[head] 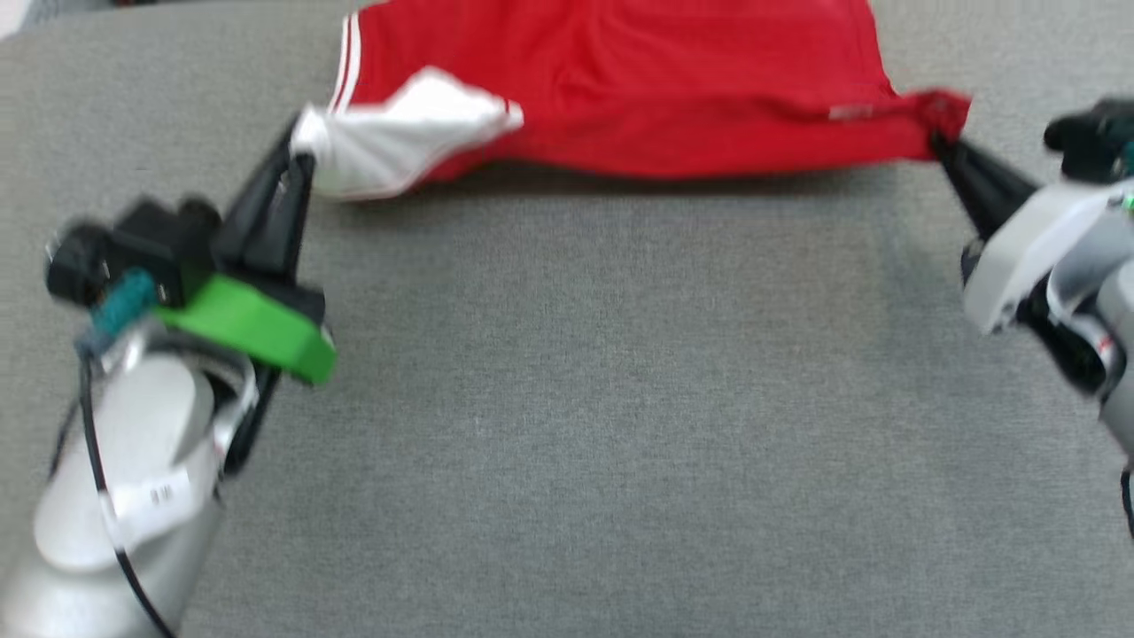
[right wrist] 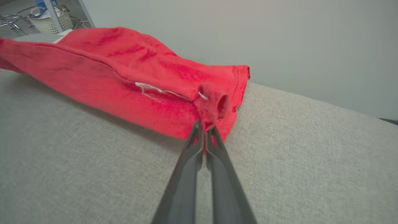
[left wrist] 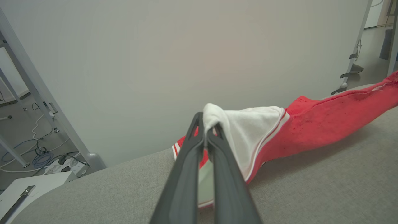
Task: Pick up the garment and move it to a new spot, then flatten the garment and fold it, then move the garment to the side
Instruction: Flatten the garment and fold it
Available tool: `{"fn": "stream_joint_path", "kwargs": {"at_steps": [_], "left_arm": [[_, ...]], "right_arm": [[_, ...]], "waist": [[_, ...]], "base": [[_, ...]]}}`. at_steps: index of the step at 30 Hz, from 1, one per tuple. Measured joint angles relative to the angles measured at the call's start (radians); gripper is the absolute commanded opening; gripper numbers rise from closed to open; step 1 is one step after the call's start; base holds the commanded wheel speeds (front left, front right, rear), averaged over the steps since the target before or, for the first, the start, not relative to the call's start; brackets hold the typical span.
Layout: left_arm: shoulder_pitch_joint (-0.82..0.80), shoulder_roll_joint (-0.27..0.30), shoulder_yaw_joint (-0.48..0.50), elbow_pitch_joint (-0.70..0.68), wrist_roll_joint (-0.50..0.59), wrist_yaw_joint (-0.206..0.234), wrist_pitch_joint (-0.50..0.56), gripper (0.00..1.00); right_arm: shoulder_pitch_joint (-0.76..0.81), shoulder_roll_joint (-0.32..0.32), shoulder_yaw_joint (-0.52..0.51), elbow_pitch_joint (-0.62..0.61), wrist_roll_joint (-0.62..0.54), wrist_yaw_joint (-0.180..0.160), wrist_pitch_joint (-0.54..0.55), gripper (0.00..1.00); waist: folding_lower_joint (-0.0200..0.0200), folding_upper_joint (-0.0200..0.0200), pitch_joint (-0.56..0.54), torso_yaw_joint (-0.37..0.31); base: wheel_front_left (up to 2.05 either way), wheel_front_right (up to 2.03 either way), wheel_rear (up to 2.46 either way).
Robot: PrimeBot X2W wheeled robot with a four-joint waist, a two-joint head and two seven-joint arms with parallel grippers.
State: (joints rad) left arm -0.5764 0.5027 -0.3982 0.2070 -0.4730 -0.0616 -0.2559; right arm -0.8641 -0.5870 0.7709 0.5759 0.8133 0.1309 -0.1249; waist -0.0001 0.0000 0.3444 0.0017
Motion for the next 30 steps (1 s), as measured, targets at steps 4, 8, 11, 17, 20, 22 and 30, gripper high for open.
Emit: {"fn": "stream_joint_path", "kwargs": {"at_steps": [4,8,11,17,20,22,30], "left_arm": [[0.188,-0.003,0.011,-0.032,-0.016,0.015,0.0,0.0],[0.343,-0.005,-0.003,-0.046,-0.034,0.03,0.0,0.0],[0.436,-0.008,-0.014,-0.046,-0.067,0.032,0.0,0.0],[0.59,-0.015,-0.025,-0.048,-0.122,0.049,0.013,0.0],[0.664,-0.021,-0.039,-0.056,-0.146,0.05,0.03,0.0],[0.742,-0.036,-0.054,-0.065,-0.178,0.059,0.041,0.0],[0.848,-0.047,-0.075,-0.086,-0.209,0.075,0.061,0.0]], "right_arm": [[0.13,-0.027,0.031,-0.035,0.034,0.0,-0.001,0.0],[0.249,-0.057,0.04,-0.064,0.067,0.0,-0.003,0.0],[0.332,-0.064,0.04,-0.082,0.092,0.0,-0.003,0.0],[0.472,-0.083,0.031,-0.11,0.12,0.0,0.0,0.0],[0.54,-0.097,0.021,-0.128,0.133,0.0,0.008,0.0],[0.614,-0.117,0.012,-0.154,0.14,0.0,0.021,0.0],[0.763,-0.155,-0.039,-0.214,0.149,0.001,0.042,0.0]], "waist": [[0.0,0.0,-0.064,0.0],[0.0,0.0,-0.123,-0.001],[0.0,0.0,-0.163,-0.002],[0.0,0.0,-0.232,-0.005],[0.0,0.0,-0.263,-0.006],[0.0,0.0,-0.293,-0.006],[0.0,0.0,-0.328,0.002]], "base": [[0.0,0.0,0.0],[0.0,0.0,0.0],[0.0,0.0,0.0],[0.0,0.0,0.0],[0.0,0.0,0.0],[0.0,0.0,0.0],[0.0,0.0,0.0]]}}
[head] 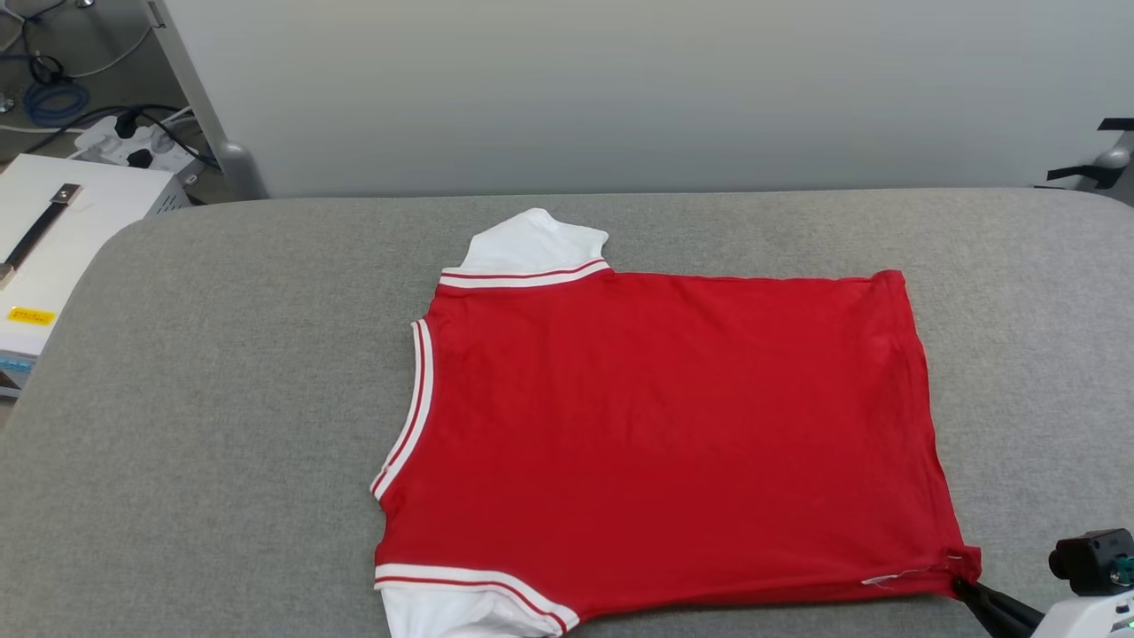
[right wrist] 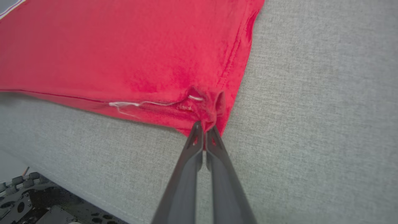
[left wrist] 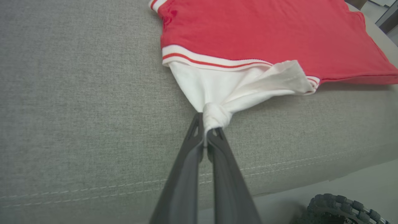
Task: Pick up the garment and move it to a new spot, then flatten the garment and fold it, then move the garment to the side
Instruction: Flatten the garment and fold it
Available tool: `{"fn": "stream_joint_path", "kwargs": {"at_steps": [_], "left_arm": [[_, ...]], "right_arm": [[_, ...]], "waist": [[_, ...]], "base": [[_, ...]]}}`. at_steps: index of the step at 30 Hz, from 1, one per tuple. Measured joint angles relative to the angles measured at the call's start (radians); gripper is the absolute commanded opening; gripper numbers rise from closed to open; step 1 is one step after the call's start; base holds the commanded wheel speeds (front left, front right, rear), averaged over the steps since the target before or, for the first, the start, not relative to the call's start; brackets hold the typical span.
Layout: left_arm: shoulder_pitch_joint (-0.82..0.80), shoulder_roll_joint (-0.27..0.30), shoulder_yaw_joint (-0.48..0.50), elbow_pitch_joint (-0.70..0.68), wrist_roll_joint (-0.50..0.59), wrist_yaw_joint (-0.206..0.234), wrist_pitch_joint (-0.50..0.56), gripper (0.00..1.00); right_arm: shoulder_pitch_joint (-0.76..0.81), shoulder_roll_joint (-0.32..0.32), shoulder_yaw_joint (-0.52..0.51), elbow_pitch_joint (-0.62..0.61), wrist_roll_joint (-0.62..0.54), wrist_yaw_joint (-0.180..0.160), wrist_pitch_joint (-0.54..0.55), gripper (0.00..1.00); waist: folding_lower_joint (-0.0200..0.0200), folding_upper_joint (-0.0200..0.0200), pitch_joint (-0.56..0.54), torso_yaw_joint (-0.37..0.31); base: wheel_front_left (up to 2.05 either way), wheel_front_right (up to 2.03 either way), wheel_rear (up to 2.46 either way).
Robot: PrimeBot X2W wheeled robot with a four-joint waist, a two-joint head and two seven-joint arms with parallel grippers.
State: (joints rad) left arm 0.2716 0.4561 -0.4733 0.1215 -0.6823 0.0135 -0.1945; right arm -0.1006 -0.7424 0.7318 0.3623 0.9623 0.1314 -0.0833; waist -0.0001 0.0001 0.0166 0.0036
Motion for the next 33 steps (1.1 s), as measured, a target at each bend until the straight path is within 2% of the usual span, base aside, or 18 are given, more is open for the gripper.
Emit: {"fn": "stream_joint_path", "kwargs": {"at_steps": [8,17,24,33], "left_arm": [[-0.07,0.016,-0.022,-0.006,0.035,-0.013,0.02,0.0],[-0.354,0.058,-0.038,0.04,0.118,-0.086,0.055,0.0],[-0.599,0.07,-0.044,0.15,0.129,-0.126,0.073,0.0],[-0.824,0.075,-0.163,0.36,0.122,-0.141,0.071,0.0]], "right_arm": [[0.037,0.011,-0.094,-0.041,-0.012,0.0,0.015,0.0],[0.036,0.041,-0.206,-0.11,-0.049,0.0,0.061,0.0],[-0.012,0.077,-0.273,-0.154,-0.086,0.0,0.097,0.0],[-0.175,0.138,-0.298,-0.115,-0.115,0.0,0.155,0.0]], "waist": [[0.0,0.0,0.001,0.009],[0.0001,0.0,0.044,0.003],[0.0001,0.0,0.115,-0.01],[0.0002,0.0,0.225,-0.038]], "base": [[0.0,0.0,0.0],[0.0,0.0,0.0],[0.0,0.0,0.0],[0.0,0.0,0.0]]}}
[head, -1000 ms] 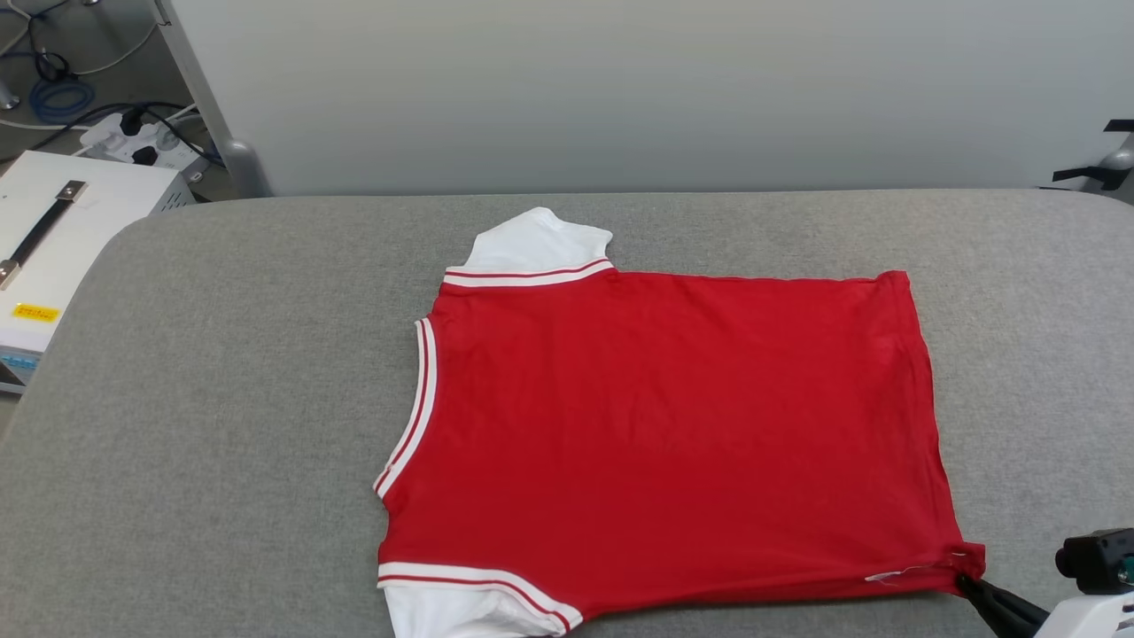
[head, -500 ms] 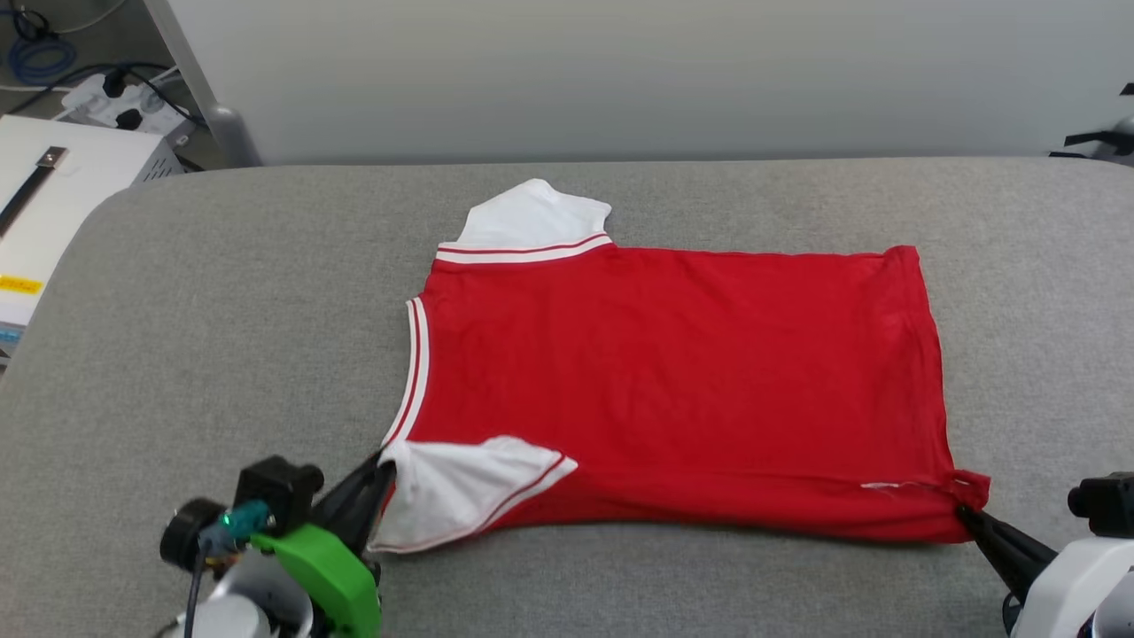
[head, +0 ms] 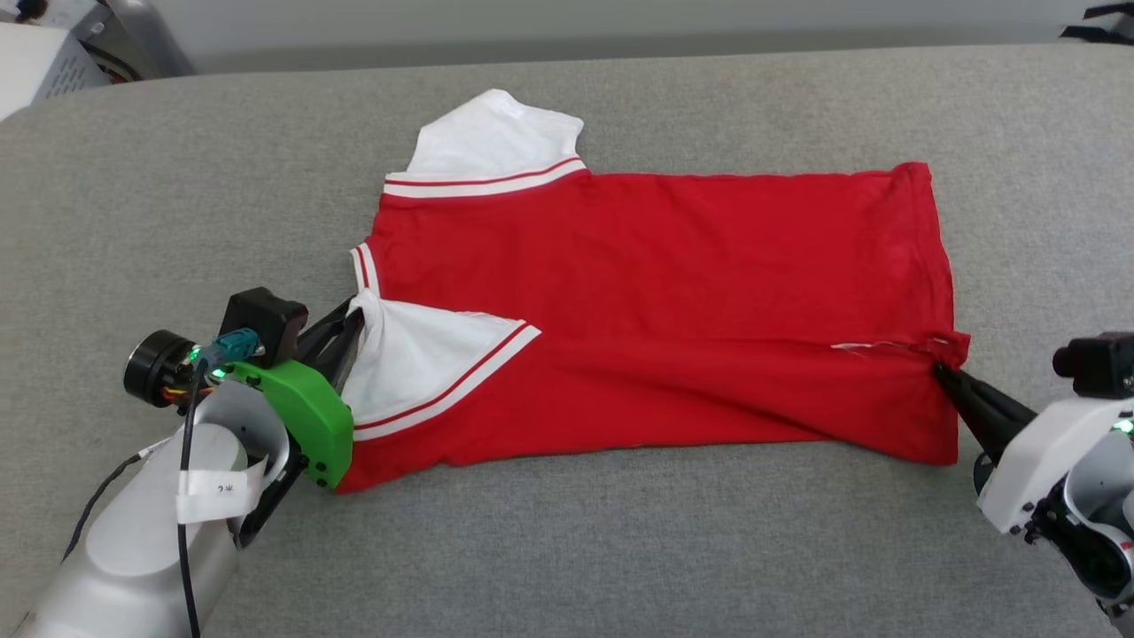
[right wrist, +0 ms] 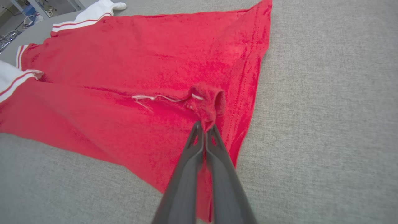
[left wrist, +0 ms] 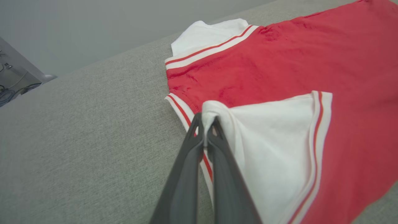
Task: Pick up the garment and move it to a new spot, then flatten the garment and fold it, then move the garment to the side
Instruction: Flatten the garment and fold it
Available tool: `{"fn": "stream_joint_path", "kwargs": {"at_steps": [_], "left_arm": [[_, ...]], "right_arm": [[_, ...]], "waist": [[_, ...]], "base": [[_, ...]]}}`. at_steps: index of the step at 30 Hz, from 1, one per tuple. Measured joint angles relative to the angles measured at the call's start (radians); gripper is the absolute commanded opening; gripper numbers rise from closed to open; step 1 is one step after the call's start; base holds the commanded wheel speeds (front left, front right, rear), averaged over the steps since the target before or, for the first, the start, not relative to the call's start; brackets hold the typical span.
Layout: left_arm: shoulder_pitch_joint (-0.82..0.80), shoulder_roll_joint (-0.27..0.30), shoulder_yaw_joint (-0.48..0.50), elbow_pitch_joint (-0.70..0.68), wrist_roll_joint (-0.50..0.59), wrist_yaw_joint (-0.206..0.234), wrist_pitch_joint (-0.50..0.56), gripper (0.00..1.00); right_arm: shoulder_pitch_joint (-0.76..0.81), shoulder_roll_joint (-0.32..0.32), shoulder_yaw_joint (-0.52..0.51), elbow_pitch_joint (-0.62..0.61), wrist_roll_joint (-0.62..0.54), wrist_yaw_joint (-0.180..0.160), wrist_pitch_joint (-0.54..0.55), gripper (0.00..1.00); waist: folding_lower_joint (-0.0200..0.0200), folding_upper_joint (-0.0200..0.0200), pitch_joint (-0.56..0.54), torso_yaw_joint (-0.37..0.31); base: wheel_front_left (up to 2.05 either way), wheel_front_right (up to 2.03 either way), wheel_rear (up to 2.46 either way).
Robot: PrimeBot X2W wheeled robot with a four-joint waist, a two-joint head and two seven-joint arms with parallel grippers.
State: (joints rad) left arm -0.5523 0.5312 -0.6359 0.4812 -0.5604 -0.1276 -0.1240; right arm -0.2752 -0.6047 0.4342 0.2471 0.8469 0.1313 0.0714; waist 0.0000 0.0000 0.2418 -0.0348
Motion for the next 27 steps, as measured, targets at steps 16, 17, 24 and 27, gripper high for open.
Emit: {"fn": "stream_joint_path", "kwargs": {"at_steps": [16,17,24,27], "left_arm": [[-0.138,-0.017,-0.251,0.228,-0.143,0.0,-0.108,0.0],[-0.141,-0.021,-0.257,0.239,-0.156,0.0,-0.114,0.06],[-0.147,-0.028,-0.277,0.274,-0.202,0.0,-0.123,1.0],[-0.147,-0.008,-0.278,0.255,-0.229,0.0,-0.13,1.0]], "right_arm": [[-0.203,0.043,0.111,0.23,-0.016,0.0,0.001,0.0],[-0.203,0.044,0.113,0.236,-0.013,0.0,-0.011,0.15],[-0.178,0.02,0.112,0.224,0.006,0.0,-0.104,1.0],[-0.13,-0.007,0.093,0.18,0.014,0.0,-0.134,1.0]], "waist": [[0.0001,0.0,0.087,-0.024],[0.0001,0.0,0.083,-0.023],[0.0001,0.0,0.035,-0.014],[0.0001,0.0,0.007,-0.008]], "base": [[0.0,0.0,0.0],[0.0,0.0,0.0],[0.0,0.0,0.0],[0.0,0.0,0.0]]}}
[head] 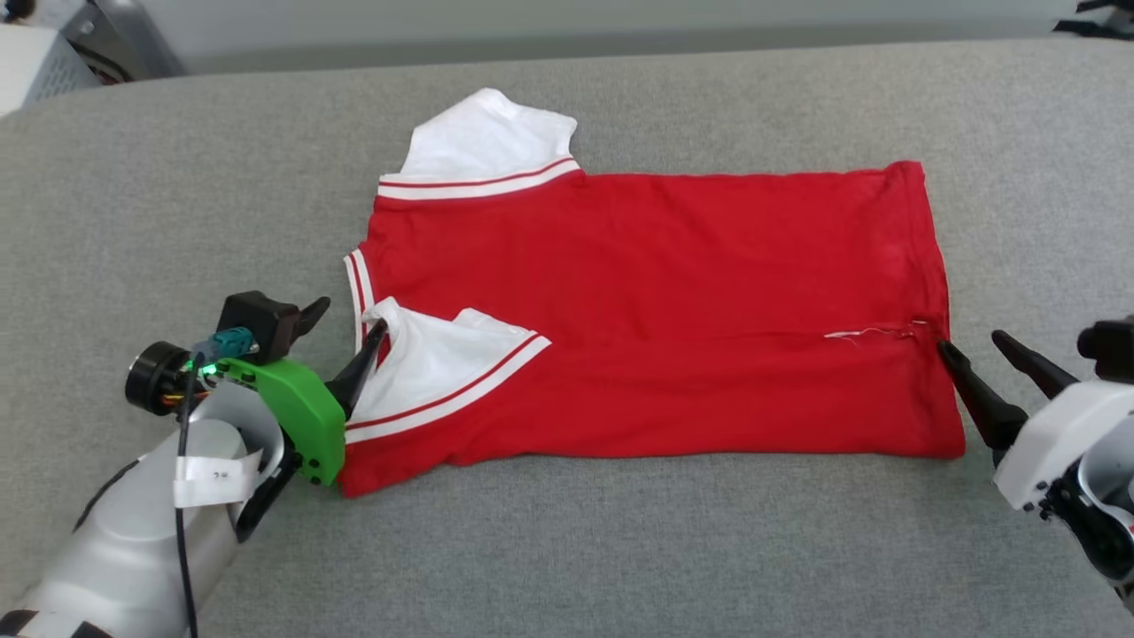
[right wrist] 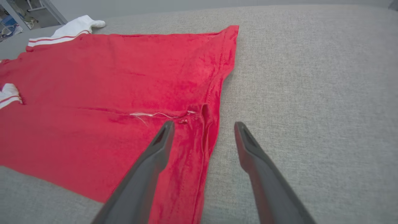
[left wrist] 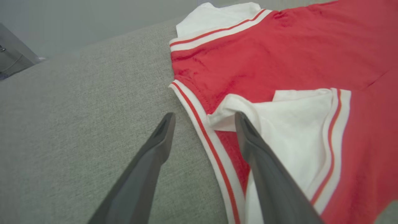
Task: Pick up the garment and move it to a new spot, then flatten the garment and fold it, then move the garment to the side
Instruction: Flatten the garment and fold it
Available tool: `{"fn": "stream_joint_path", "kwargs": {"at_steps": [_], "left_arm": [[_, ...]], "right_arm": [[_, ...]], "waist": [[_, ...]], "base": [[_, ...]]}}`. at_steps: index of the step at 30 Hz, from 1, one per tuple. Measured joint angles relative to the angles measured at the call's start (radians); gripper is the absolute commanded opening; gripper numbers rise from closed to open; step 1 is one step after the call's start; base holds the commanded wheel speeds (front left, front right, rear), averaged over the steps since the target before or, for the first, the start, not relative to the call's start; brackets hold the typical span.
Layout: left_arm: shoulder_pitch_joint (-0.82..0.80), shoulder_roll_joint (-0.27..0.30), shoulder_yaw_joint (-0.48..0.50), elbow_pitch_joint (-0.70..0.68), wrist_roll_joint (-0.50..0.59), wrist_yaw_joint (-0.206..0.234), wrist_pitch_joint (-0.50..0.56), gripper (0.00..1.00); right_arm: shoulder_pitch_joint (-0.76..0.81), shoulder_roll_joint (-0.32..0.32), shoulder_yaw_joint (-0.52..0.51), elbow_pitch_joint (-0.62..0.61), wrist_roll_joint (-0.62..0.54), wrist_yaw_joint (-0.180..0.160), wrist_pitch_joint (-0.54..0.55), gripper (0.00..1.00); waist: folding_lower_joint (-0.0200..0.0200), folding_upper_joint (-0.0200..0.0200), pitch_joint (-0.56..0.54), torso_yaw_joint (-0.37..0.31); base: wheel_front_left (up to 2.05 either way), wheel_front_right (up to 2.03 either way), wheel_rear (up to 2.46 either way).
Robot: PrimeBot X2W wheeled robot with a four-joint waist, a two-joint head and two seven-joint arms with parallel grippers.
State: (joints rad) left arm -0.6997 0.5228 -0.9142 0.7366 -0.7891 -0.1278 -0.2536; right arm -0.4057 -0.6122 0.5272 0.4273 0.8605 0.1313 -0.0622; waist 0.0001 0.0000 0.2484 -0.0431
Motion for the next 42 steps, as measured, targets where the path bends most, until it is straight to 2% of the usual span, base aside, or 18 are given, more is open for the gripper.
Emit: {"fn": "stream_joint_path", "kwargs": {"at_steps": [4,8,11,18,23,28,36,41,42], "left_arm": [[-0.006,0.05,-0.018,-0.046,-0.032,0.0,0.017,1.0],[-0.038,0.104,-0.033,-0.123,-0.092,0.0,0.109,1.0],[-0.063,0.134,-0.052,-0.183,-0.164,0.0,0.24,1.0],[-0.115,0.19,-0.129,-0.3,-0.333,0.0,0.645,1.0],[-0.128,0.205,-0.175,-0.323,-0.388,0.0,0.815,1.0],[-0.127,0.187,-0.201,-0.299,-0.401,0.001,0.872,1.0],[-0.101,0.14,-0.246,-0.187,-0.4,0.001,0.889,1.0],[-0.101,0.135,-0.25,-0.163,-0.426,0.0,0.886,1.0],[-0.101,0.135,-0.255,-0.164,-0.426,0.0,0.88,0.56]], "right_arm": [[0.066,-0.028,-0.05,-0.063,0.0,0.0,-0.027,1.0],[0.112,-0.039,-0.109,-0.127,-0.02,0.0,-0.024,1.0],[0.142,-0.036,-0.149,-0.163,-0.04,0.0,-0.001,1.0],[0.186,0.013,-0.219,-0.214,-0.096,0.0,0.052,1.0],[0.196,0.05,-0.242,-0.242,-0.121,0.0,0.088,1.0],[0.196,0.074,-0.262,-0.256,-0.138,0.0,0.112,1.0],[0.195,0.108,-0.267,-0.258,-0.147,0.0,0.126,1.0],[0.189,0.116,-0.264,-0.253,-0.148,0.0,0.126,1.0],[0.188,0.117,-0.264,-0.251,-0.148,0.0,0.126,1.0]], "waist": [[0.0,0.0,-0.041,0.006],[0.0,0.0,-0.078,0.011],[-0.0001,0.0,-0.099,0.015],[-0.0001,0.0,-0.117,0.021],[-0.0001,0.0,-0.11,0.012],[-0.0001,0.0,-0.093,0.001],[-0.0001,0.0,-0.056,-0.023],[-0.0001,0.0,-0.041,-0.034],[-0.0001,0.0001,-0.04,-0.035]], "base": [[0.0,0.0,0.0],[0.0,0.0,0.0],[0.0,0.0,0.0],[0.0,0.0,0.0],[0.0,0.0,0.0],[0.0,0.0,0.0],[0.0,0.0,0.0],[0.0,0.0,0.0],[0.0,0.0,0.0]]}}
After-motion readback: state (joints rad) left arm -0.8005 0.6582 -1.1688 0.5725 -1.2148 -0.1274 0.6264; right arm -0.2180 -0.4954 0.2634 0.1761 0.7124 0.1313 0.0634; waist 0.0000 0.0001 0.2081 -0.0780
